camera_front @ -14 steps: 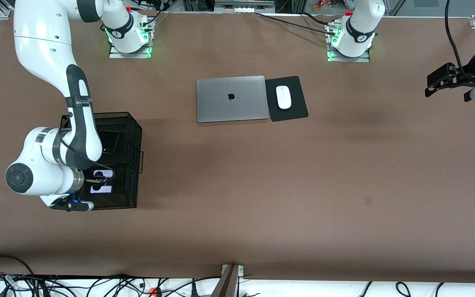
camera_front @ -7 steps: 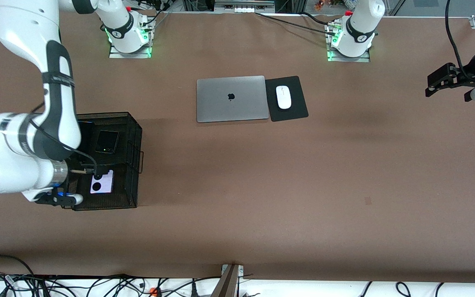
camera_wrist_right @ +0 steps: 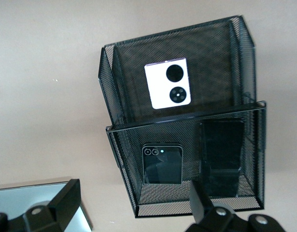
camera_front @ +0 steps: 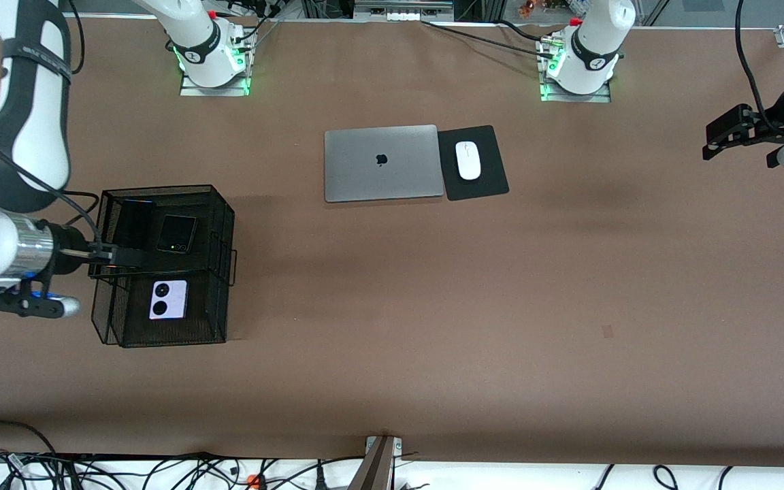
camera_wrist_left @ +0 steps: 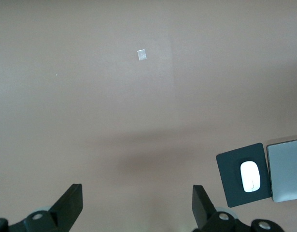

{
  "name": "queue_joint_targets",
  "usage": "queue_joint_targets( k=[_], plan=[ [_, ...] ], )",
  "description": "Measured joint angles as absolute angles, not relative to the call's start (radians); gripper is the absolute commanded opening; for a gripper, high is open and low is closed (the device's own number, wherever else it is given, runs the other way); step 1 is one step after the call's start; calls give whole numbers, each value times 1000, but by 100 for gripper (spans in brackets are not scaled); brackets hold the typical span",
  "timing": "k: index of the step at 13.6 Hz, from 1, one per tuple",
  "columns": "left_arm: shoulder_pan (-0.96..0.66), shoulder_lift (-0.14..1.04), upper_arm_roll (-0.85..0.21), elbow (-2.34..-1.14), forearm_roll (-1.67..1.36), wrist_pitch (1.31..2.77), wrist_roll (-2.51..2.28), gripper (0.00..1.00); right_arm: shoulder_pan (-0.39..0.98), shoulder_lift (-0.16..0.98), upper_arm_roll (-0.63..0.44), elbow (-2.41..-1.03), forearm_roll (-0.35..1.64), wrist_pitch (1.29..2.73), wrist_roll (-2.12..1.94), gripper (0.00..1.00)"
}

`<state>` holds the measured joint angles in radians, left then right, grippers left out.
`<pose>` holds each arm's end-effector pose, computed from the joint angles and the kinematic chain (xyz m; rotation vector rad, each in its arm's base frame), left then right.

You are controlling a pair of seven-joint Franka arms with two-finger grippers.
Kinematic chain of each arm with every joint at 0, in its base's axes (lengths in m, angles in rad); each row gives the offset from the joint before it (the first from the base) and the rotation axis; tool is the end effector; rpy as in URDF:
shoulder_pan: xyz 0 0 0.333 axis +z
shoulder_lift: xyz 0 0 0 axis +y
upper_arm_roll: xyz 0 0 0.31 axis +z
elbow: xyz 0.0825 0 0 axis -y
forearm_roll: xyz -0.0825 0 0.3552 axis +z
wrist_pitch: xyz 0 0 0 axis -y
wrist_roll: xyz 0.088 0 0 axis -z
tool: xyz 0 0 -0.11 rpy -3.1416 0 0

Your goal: Place phones with both arms

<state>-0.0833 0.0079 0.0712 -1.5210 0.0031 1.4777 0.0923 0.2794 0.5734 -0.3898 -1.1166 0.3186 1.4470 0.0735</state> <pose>0.5186 -0.0061 0.6253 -3.1347 0.1634 0.0805 0.6573 0.0343 0.4782 -3.0080 0.2132 0.3123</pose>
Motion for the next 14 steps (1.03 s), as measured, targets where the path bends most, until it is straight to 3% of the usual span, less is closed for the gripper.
queue_joint_targets(
  k=[2,4,7,9,14],
  plan=[
    [-83,8,72,-1521,3,1477,92,100,267,548,-388,-1115,315,1447,101,100],
    [-83,8,72,-1521,3,1477,92,100,210,522,-319,-1114,264,1448,136,100],
    [-83,8,73,-1521,3,1477,92,100,48,472,-45,-1113,48,1469,170,100],
    [-83,8,73,-1521,3,1477,92,100,-20,447,70,-1123,0,1475,207,100],
    [-83,8,73,-1521,3,1477,92,100,-37,343,97,-1351,-4,1686,212,100]
  ],
)
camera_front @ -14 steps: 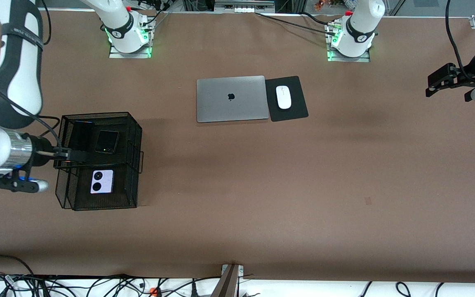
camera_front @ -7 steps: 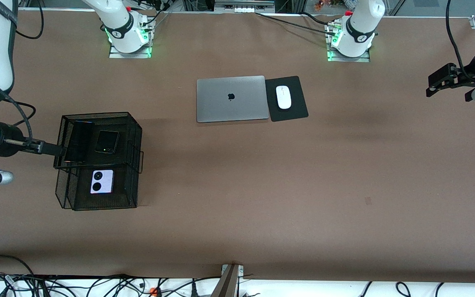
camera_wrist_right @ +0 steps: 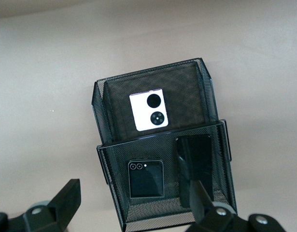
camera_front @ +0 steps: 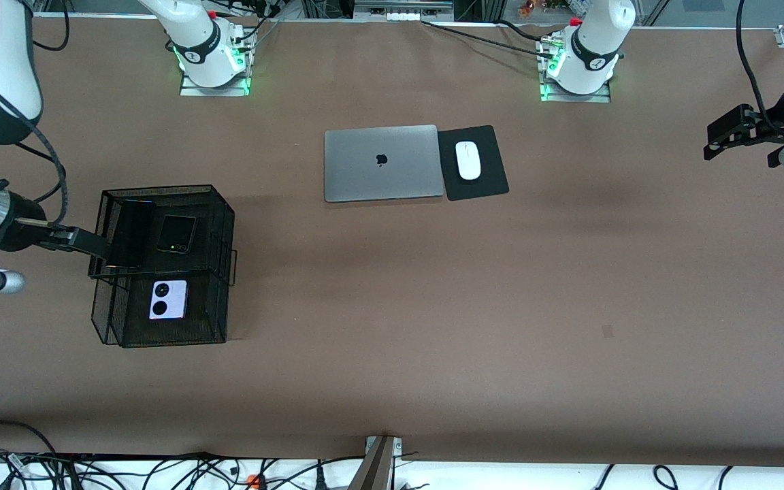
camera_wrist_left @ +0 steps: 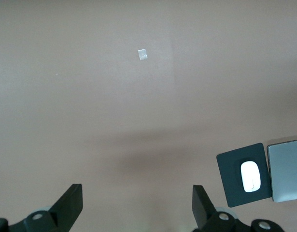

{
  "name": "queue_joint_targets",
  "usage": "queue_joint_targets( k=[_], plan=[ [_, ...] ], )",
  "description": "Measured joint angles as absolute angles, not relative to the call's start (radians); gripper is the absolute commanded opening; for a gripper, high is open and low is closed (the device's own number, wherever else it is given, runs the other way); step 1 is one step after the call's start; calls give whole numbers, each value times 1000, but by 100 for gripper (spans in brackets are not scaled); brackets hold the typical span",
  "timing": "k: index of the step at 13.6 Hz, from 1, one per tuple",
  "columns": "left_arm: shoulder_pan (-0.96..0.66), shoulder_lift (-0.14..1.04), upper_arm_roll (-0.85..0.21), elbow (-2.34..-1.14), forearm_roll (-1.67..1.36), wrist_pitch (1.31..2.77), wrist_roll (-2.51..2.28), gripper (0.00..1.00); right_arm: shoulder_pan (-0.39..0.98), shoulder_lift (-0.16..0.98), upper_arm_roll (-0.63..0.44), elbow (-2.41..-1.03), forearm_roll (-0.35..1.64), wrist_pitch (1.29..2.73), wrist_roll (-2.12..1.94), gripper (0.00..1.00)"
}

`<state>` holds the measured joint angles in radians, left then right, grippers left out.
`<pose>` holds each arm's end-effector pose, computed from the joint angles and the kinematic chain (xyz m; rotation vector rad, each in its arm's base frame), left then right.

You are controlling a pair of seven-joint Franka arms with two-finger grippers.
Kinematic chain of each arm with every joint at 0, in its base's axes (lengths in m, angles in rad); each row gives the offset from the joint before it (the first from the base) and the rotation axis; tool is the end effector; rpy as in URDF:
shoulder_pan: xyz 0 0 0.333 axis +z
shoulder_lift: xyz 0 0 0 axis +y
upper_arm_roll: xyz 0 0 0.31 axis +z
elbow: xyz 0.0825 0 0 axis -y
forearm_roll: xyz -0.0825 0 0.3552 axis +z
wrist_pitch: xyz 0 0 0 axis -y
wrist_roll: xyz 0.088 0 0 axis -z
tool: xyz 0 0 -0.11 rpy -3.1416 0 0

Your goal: Place phones with both arms

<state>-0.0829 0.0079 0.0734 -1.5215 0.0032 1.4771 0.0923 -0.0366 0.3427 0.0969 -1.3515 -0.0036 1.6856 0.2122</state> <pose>0.5185 -0.0047 0.6250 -3.1349 0.1593 0.0822 0.6307 0.0279 0.5255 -3.1042 0.2441 0.0170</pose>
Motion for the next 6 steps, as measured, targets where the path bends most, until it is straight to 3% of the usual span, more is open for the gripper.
queue_joint_targets(
  k=[6],
  plan=[
    [-83,8,74,-1522,3,1477,92,100,-36,302,104,-1421,-11,1702,215,100]
  ],
)
